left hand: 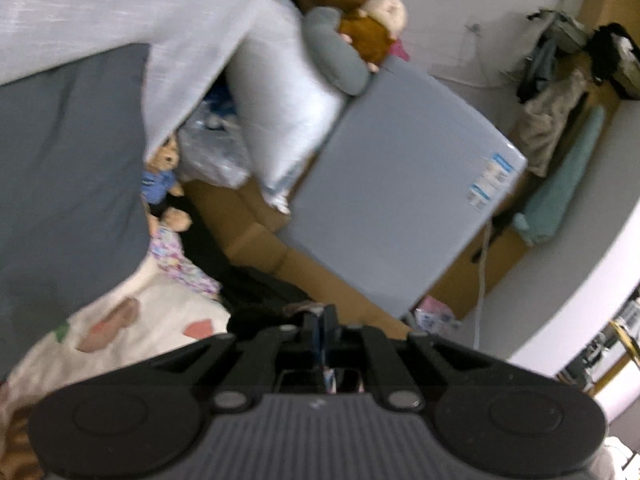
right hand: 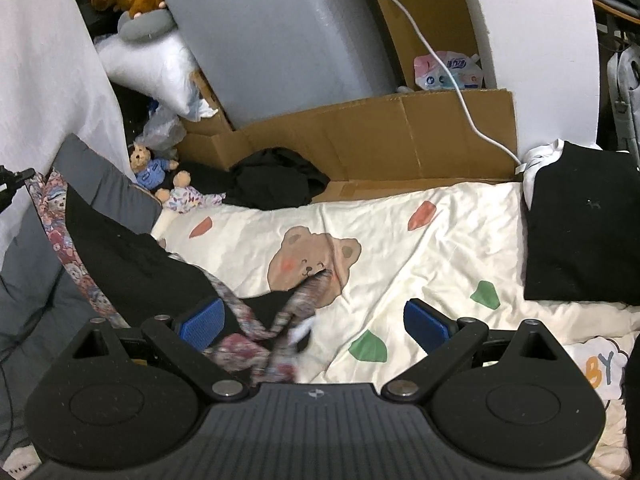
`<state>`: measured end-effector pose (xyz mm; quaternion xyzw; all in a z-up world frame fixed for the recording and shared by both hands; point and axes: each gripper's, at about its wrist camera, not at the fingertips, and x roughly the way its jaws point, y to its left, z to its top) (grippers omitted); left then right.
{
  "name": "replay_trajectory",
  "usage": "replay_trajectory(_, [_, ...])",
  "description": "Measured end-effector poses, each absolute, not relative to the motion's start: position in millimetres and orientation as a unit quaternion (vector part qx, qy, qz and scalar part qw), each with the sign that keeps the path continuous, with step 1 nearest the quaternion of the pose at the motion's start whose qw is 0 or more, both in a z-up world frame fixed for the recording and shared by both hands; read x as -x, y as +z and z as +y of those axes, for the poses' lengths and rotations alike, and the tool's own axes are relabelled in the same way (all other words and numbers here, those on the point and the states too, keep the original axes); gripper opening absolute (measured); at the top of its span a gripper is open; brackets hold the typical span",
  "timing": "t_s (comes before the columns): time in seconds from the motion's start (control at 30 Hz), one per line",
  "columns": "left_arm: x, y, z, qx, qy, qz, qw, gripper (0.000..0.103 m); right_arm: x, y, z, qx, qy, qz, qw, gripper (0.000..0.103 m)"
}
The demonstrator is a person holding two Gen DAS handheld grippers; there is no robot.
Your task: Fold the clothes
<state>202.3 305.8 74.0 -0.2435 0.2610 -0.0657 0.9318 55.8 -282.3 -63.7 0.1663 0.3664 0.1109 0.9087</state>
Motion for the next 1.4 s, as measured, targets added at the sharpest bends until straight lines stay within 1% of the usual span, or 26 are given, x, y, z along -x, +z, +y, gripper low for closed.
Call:
replay_trajectory(0.13, [-209, 64, 327, 0.243, -0.048, 0.267, 0.931, 0.002, -59, -65, -271, -0.156, 0.112, 0.373, 0.908, 0.099])
replay_trajectory(0.33, [-220, 41, 377, 0.278, -0.013, 0.276, 0.920, 0.002, -56, -63, -263, -0.137, 0.114, 0.382, 0.907, 0.099])
replay_trajectory(0.47, [-215, 27, 403, 0.301, 0.012, 0.272, 0.914, 0.002, -57, -64, -258, -0.132, 0.119, 0.384, 0.906, 0.099])
replay_trajectory(0.7, [-195, 10, 426, 0.309, 0.017, 0.267, 0.913, 0.002, -59, -66, -248, -0.124, 0.128, 0.388, 0.904, 0.099])
replay_trajectory(0.93, [-131, -19, 429, 0.318, -0.007, 0.257, 0.912, 0.002, -60, -68, -238, -0.116, 0.136, 0.392, 0.902, 0.099])
replay_trajectory(1.1, [-54, -50, 436, 0.331, -0.014, 0.250, 0.910, 0.002, -72, -72, -217, -0.100, 0.152, 0.399, 0.899, 0.099])
replay_trajectory(1.2, [-25, -68, 444, 0.344, -0.007, 0.250, 0.905, 0.002, -79, -76, -204, -0.090, 0.162, 0.403, 0.896, 0.099])
replay_trajectory(1.4, [32, -130, 468, 0.374, 0.026, 0.272, 0.886, 0.002, -95, -82, -177, -0.069, 0.183, 0.410, 0.891, 0.099])
